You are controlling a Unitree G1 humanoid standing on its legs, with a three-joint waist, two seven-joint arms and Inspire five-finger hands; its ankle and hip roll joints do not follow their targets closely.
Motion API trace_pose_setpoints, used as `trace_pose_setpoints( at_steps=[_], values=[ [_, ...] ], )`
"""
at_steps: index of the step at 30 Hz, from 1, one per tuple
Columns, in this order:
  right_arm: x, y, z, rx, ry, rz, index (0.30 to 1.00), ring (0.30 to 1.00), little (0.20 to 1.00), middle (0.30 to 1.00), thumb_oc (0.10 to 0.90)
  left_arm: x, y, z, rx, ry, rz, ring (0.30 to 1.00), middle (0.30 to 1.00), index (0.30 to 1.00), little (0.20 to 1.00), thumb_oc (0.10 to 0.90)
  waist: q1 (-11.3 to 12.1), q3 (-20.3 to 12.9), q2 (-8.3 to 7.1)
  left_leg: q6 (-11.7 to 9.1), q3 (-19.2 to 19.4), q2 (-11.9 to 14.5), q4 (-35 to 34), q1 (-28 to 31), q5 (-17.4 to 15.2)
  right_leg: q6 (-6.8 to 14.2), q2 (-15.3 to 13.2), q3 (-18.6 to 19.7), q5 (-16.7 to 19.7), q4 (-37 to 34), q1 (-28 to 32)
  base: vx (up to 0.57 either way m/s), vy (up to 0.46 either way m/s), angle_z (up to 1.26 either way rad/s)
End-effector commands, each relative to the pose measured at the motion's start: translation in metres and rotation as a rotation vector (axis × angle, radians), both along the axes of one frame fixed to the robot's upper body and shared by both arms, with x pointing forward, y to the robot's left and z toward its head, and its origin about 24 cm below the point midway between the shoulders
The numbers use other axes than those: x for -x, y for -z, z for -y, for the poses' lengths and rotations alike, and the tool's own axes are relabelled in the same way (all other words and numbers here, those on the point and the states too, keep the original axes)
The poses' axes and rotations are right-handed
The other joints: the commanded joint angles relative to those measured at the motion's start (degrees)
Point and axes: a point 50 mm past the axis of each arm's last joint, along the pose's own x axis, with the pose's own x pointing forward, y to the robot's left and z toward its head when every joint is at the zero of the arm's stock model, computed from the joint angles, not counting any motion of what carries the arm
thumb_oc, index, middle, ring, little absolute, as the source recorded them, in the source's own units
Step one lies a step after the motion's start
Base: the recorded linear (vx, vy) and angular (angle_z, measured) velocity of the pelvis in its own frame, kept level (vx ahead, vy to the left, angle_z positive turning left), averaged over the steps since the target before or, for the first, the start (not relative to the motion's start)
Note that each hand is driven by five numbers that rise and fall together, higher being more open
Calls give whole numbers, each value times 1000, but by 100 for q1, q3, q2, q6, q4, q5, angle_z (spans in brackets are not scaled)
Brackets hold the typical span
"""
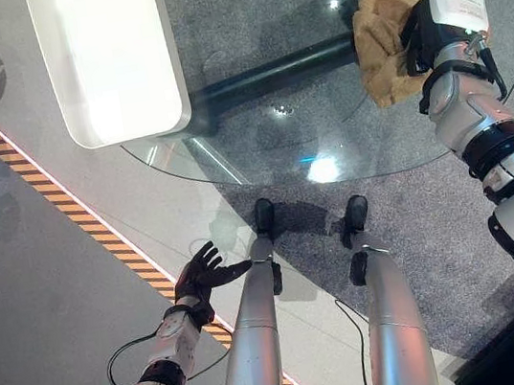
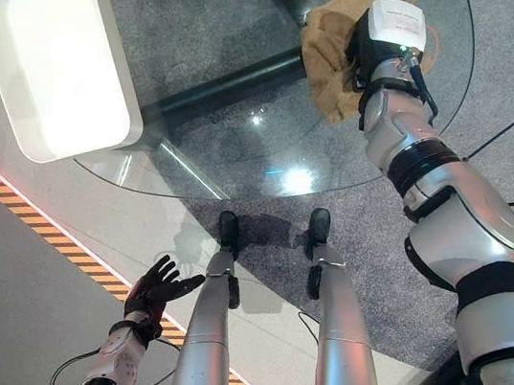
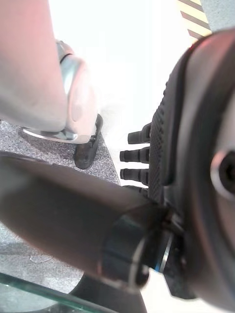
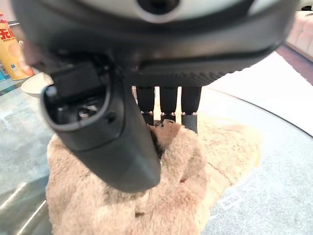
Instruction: Wipe the table with a cloth and put it in the basket.
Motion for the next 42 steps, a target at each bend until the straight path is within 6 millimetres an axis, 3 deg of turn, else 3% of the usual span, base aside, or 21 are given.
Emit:
trace_pose_setpoints(
  at_steps=[1,21,34,42],
  values=[
    [-1,-22,-60,83,-235,84,300,300,200,300,100,8,6,-2,-33,-7,-10,900,900,900,900,800,114,-110,188,468,337,-508,72,100,-286,-107,270,-682,-118,-184,132,0,0,0],
    [16,-10,-138,132,-561,73,300,300,200,300,100,13,10,3,-34,-5,-6,900,900,900,900,800,95,-110,149,439,372,-501,2,111,-235,-119,295,-681,-124,-225,132,0,0,0],
    [46,-11,-179,142,-783,105,300,300,200,300,100,17,13,4,-34,-13,-12,900,900,900,900,800,20,-110,88,446,400,-496,12,88,-217,-121,351,-619,-118,-242,98,0,0,0],
    [61,-8,-195,131,-888,106,300,300,200,300,100,19,14,5,-32,-16,-14,900,900,900,900,800,-6,-110,63,449,411,-488,24,75,-215,-129,372,-592,-126,-238,85,0,0,0]
  ],
)
